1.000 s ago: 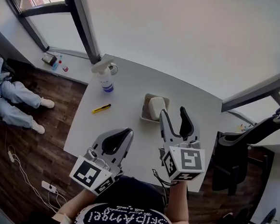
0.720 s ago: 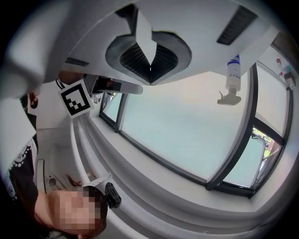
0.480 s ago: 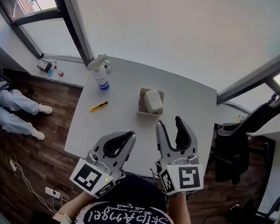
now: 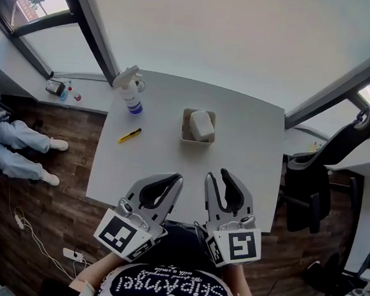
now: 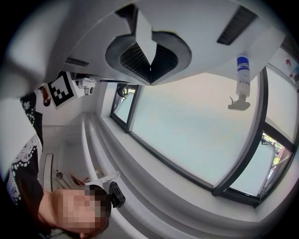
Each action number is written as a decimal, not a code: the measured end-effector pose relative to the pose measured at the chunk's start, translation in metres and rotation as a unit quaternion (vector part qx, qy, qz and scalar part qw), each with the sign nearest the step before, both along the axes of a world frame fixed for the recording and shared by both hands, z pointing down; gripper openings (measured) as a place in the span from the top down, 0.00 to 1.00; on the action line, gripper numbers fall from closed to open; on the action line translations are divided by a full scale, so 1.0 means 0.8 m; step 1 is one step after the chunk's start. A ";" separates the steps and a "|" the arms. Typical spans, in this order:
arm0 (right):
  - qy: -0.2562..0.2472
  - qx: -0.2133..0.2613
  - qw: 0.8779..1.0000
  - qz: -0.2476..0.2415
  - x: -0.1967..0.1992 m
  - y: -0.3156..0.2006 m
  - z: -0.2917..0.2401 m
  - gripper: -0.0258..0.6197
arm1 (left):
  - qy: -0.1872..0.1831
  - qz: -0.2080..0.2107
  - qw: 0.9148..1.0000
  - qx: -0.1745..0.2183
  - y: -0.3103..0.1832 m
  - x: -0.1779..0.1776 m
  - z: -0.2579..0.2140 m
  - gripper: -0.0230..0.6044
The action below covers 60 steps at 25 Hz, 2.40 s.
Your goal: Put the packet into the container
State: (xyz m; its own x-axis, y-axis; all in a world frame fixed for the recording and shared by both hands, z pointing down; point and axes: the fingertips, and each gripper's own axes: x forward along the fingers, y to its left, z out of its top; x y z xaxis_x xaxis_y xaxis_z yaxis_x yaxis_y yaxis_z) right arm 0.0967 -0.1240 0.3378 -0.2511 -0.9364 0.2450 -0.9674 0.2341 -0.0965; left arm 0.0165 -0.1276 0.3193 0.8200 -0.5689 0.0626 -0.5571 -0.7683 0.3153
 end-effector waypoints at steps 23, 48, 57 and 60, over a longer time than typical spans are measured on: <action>-0.014 -0.050 0.999 -0.006 -0.025 0.056 0.033 0.87 | -0.002 0.020 1.000 -0.018 0.038 -0.006 0.012 0.95; -0.016 -0.055 0.998 -0.016 -0.012 0.067 0.036 0.94 | -0.004 0.015 1.000 -0.026 0.051 0.008 0.016 0.95; -0.017 -0.057 0.998 -0.019 -0.012 0.070 0.036 0.94 | -0.004 0.024 0.999 -0.028 0.053 0.016 0.016 0.95; -0.019 -0.060 0.998 -0.015 -0.012 0.070 0.038 0.94 | -0.005 0.029 0.999 -0.031 0.053 0.018 0.018 0.95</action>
State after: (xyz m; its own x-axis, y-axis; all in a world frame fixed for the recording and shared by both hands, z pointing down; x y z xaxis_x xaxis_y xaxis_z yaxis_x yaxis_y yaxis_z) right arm 0.0875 -0.0681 0.3682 -0.2899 -0.8929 0.3445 -0.9552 0.2474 -0.1625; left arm 0.0307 -0.0849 0.3336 0.8510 -0.5148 0.1035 -0.5148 -0.7792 0.3575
